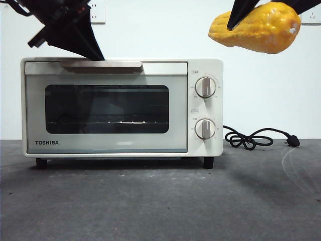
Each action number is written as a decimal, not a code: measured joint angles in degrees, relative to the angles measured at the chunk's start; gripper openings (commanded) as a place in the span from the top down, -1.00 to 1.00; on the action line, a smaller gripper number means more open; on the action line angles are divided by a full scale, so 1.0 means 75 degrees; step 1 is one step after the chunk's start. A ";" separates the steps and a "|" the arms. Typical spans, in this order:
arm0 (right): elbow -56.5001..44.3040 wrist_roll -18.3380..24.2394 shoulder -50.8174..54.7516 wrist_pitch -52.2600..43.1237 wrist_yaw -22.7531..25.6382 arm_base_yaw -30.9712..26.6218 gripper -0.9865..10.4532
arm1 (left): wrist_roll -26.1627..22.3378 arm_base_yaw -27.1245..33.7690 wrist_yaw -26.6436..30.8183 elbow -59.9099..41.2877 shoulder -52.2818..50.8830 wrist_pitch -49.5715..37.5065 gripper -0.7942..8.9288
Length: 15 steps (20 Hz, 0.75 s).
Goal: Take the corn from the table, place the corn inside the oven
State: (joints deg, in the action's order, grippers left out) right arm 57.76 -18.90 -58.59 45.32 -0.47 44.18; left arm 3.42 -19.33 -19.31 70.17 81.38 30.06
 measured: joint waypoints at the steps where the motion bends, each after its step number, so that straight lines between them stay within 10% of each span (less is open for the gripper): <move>1: 0.0000 0.0000 0.0000 0.0003 0.0003 0.0000 0.85 | -0.0090 -0.0041 0.0152 0.0026 0.0006 0.0041 0.85; 15: 0.0000 0.0000 0.0000 -0.0003 0.0140 0.0000 0.85 | -0.0711 -0.1233 0.0216 0.0096 0.0085 0.2786 0.85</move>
State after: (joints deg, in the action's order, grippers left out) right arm 57.76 -18.90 -58.59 45.30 0.58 44.18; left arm -1.91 -28.58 -17.69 70.89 82.02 50.96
